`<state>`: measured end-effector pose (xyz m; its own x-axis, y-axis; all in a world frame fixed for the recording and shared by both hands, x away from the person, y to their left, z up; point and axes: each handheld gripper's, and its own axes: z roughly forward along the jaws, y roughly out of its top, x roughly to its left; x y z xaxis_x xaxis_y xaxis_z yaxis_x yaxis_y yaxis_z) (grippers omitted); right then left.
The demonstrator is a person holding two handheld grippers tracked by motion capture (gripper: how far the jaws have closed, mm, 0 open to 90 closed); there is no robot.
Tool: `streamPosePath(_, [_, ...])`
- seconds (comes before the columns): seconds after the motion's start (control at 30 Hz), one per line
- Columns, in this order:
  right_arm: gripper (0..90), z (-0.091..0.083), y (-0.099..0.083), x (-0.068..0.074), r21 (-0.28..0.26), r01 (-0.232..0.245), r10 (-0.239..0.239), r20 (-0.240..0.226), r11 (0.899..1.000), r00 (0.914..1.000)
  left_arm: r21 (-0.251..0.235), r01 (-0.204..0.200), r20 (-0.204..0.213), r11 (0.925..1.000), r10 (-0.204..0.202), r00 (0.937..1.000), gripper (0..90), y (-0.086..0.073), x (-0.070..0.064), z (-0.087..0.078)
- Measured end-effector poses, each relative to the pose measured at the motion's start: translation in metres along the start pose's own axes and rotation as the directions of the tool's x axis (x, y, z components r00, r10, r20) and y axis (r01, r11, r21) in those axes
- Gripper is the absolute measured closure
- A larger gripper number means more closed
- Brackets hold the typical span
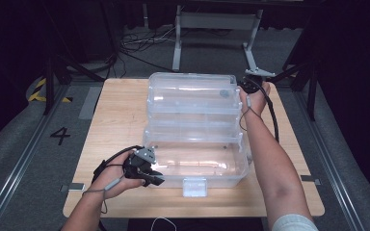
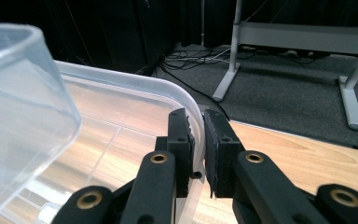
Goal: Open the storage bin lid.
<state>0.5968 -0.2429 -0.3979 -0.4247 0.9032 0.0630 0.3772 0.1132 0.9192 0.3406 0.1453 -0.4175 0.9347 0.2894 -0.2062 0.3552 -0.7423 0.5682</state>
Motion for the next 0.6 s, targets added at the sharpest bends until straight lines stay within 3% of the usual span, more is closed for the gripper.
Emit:
streamPosePath(0.37, [78.9, 0.006, -0.006, -0.003, 0.036, -0.037, 0.037, -0.007, 0.999, 0.9993, 0.006, 0.008, 0.002, 1.0000, -0.008, 1.0000, 76.9, 0.001, 0.000, 0.000])
streamPosePath(0.47, [67.2, 0.004, -0.006, -0.005, 0.003, -0.062, 0.062, -0.006, 0.998, 0.9981, 0.013, 0.010, -0.002, 0.9999, -0.010, 0.9999, 76.8, 0.002, 0.000, 0.000])
streamPosePath(0.6, [64.2, -0.004, -0.003, -0.006, -0.027, -0.066, 0.066, -0.023, 0.997, 0.9976, -0.001, 0.020, 0.010, 0.9998, -0.020, 0.9998, 75.0, 0.004, 0.000, -0.002])
